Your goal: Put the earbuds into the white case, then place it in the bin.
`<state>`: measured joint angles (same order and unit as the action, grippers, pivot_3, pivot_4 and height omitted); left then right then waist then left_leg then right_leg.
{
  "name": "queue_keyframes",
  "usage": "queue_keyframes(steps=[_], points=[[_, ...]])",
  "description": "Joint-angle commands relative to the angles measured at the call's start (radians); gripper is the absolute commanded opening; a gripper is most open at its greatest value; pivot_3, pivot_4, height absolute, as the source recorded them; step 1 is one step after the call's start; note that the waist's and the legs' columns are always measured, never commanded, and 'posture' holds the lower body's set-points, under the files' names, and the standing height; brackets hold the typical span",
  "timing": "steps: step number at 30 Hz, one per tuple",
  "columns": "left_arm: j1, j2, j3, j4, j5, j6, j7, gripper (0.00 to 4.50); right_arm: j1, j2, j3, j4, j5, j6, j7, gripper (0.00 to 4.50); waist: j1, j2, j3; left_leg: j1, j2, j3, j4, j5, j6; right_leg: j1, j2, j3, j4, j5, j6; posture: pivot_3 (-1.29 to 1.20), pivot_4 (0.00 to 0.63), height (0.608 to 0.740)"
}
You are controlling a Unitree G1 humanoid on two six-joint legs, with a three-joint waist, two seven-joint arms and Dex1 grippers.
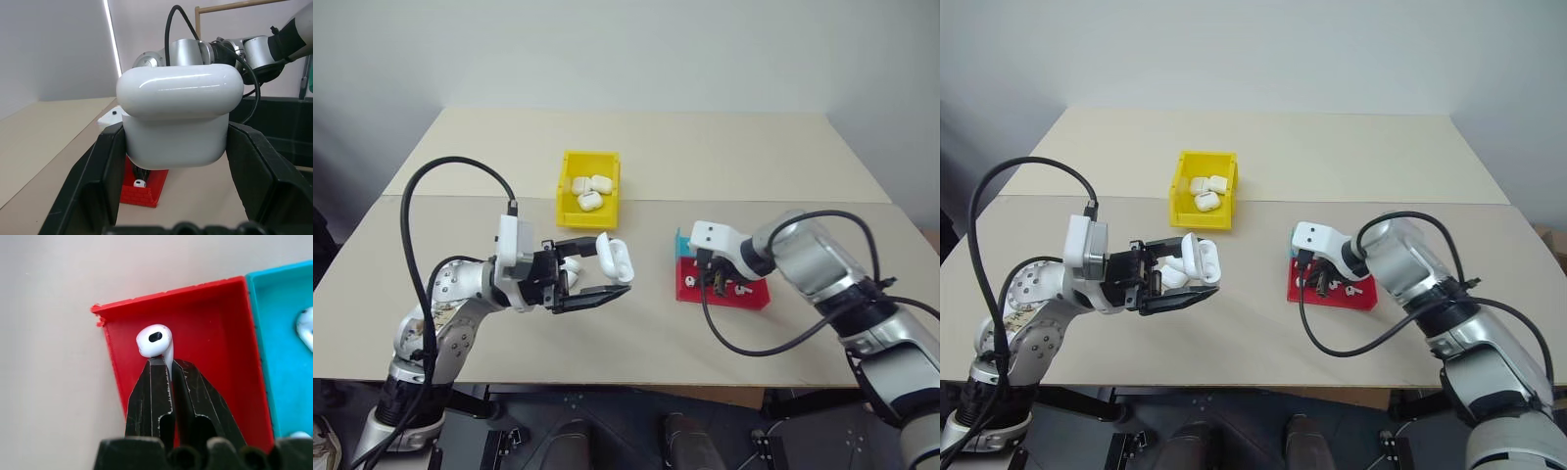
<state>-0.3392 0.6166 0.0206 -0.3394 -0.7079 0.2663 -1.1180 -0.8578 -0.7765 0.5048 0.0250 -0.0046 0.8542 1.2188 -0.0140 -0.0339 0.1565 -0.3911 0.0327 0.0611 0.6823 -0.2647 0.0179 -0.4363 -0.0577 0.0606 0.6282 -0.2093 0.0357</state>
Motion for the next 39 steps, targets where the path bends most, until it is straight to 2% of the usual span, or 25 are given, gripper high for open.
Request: queue_keyframes(steps=[1,6,11,20,27,39], points=[[-0.032,-0.003,0.008,0.006,-0.01,-0.003,-0.027,2.78,0.018,-0.02,-0.06,-0.078,0.031,0.044,-0.008,0.03,-0.001,0.0,0.0,0.0,0.0,0.0,0.0,0.0,0.0,0.0,0.0,0.0,0.0,0.0,0.0,0.0,0.15,0.74],[-0.065,-0.014,0.006,0.036,-0.018,0.008,-0.048,2.78,0.052,-0.013,-0.127,-0.119,0.064,0.12,-0.071,0.03,-0.002,0.0,0.0,0.0,0.0,0.0,0.0,0.0,0.0,0.0,0.0,0.0,0.0,0.0,0.0,0.0,0.15,0.74],[-0.074,-0.019,-0.006,0.04,-0.014,0.01,-0.074,2.78,0.056,0.009,-0.017,-0.069,-0.027,0.109,-0.158,0.03,-0.004,0.0,0.0,0.0,0.0,0.0,0.0,0.0,0.0,0.0,0.001,0.001,0.0,0.0,0.0,0.0,0.15,0.74],[-0.052,-0.021,0.01,0.008,-0.007,0.018,-0.055,2.78,0.038,0.001,0.04,-0.025,-0.047,0.036,-0.126,0.03,-0.003,0.0,0.0,0.0,0.0,0.0,0.0,0.0,0.0,0.0,0.0,0.001,0.0,0.0,0.0,0.0,0.15,0.74],[-0.03,-0.011,0.028,-0.02,-0.005,0.016,-0.03,2.78,0.029,-0.027,0.029,-0.033,-0.037,0.005,-0.063,2.19,-0.001,0.0,0.0,0.0,0.0,0.0,0.0,0.0,0.0,0.0,0.0,0.001,0.0,0.0,0.0,0.0,0.15,0.74],[-0.035,-0.012,0.021,-0.02,0.0,0.007,-0.03,2.78,-0.003,-0.02,0.014,-0.018,-0.038,-0.098,-0.014,2.19,-0.003,0.0,0.0,0.001,0.0,0.0,0.0,0.0,0.0,0.0,0.001,0.001,0.0,0.0,0.0,0.0,0.15,0.74]])
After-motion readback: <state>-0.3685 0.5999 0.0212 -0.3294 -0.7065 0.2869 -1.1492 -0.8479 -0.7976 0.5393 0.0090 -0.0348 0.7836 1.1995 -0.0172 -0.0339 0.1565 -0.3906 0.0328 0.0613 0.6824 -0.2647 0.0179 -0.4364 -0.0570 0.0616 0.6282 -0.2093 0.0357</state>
